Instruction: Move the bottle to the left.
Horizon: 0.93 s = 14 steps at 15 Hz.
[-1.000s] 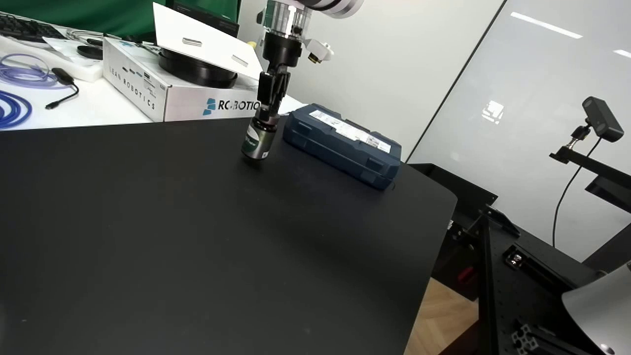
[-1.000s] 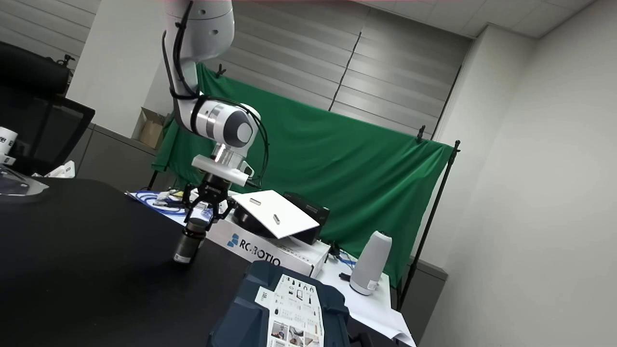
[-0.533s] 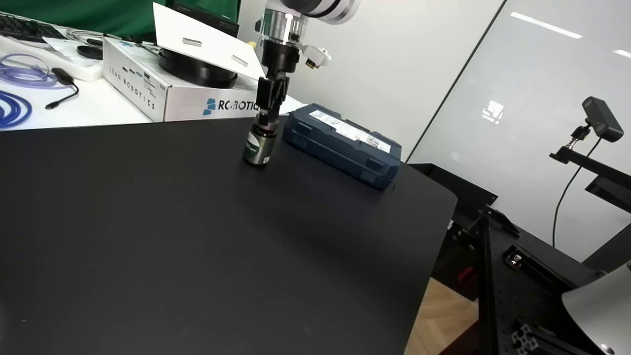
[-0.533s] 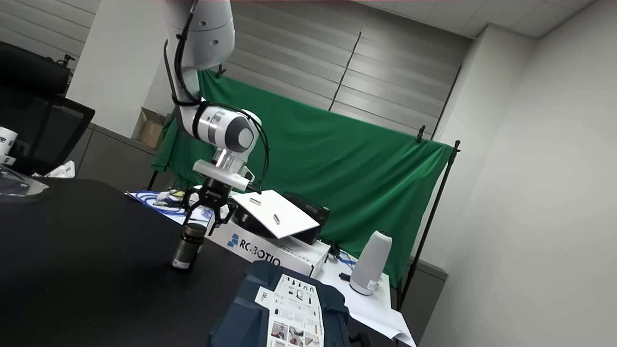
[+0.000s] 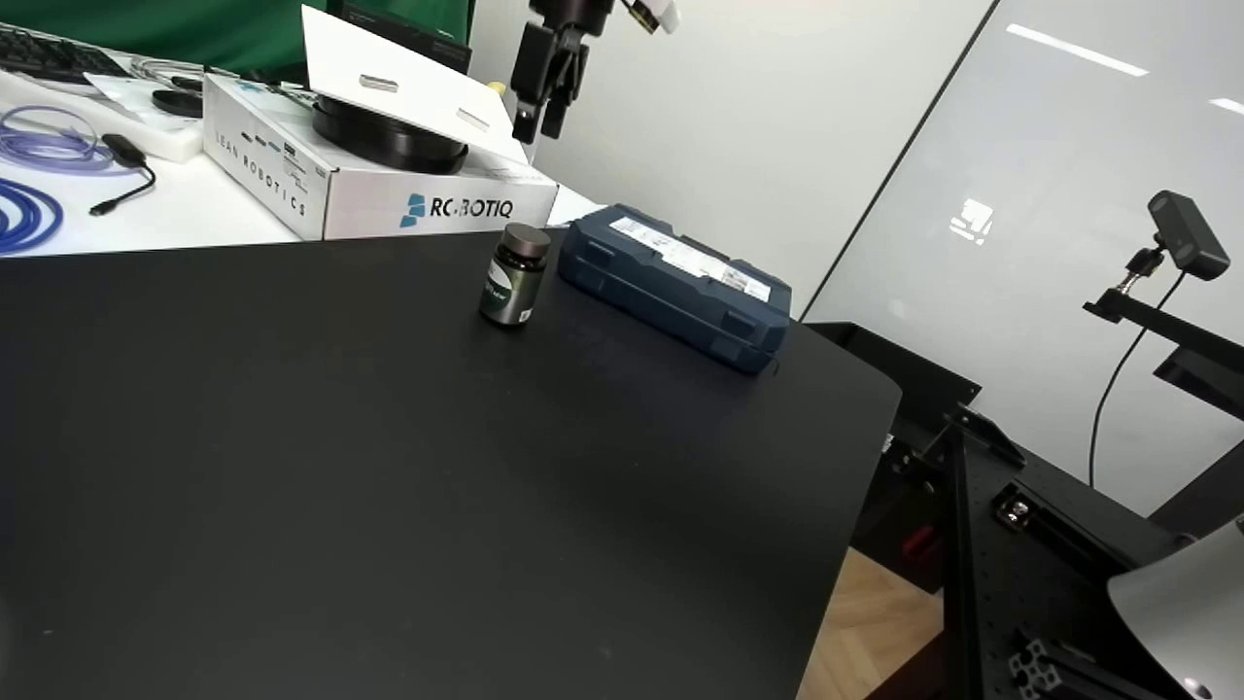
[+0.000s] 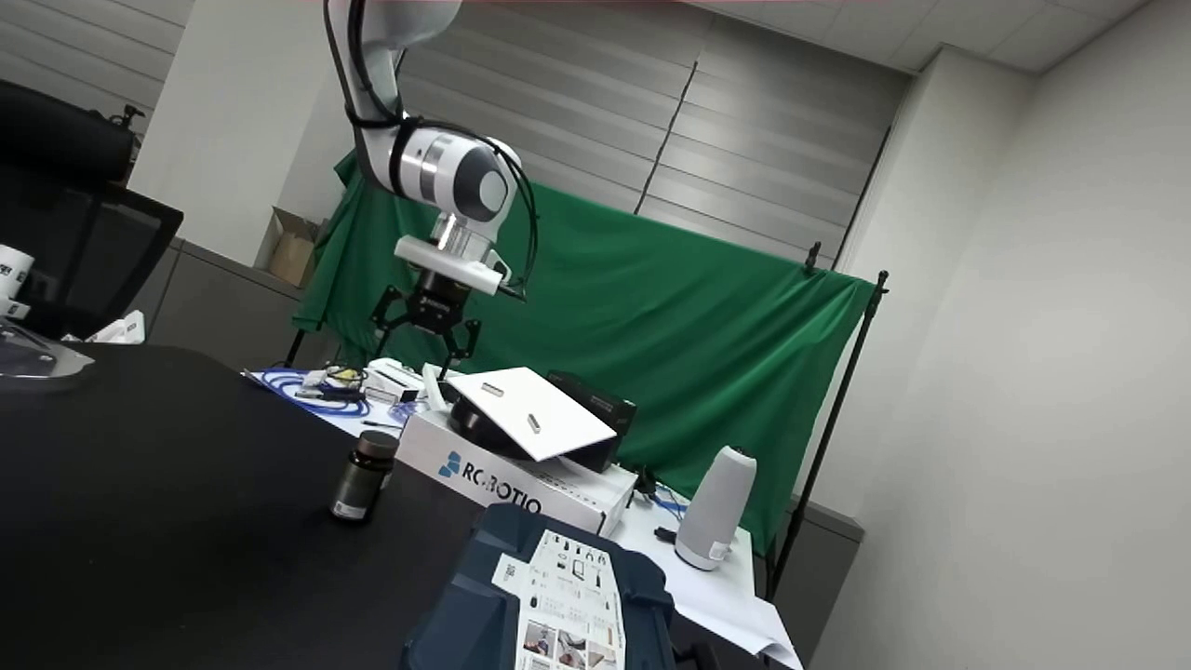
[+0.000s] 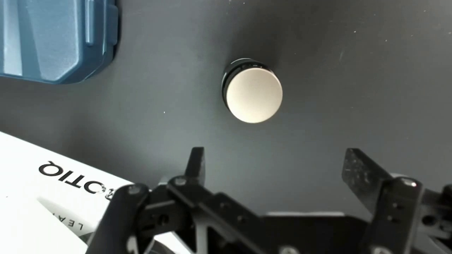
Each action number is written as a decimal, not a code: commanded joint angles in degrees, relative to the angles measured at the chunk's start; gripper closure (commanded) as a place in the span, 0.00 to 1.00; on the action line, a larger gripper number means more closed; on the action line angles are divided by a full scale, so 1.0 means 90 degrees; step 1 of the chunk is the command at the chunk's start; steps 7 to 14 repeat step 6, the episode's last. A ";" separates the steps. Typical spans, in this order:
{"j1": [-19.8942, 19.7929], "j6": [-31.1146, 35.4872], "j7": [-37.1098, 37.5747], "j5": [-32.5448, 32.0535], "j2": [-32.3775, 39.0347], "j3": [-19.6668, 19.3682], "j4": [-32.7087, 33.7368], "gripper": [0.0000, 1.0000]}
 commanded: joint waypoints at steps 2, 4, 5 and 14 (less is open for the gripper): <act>-0.0017 -0.0018 0.0052 -0.0017 -0.0513 0.0039 -0.0452 0.00; -0.0014 -0.0006 0.0075 -0.0013 -0.0826 0.0036 -0.0802 0.00; -0.0014 0.0010 0.0083 -0.0012 -0.0867 0.0035 -0.0881 0.00; -0.0014 0.0023 0.0088 -0.0012 -0.0868 0.0035 -0.0918 0.00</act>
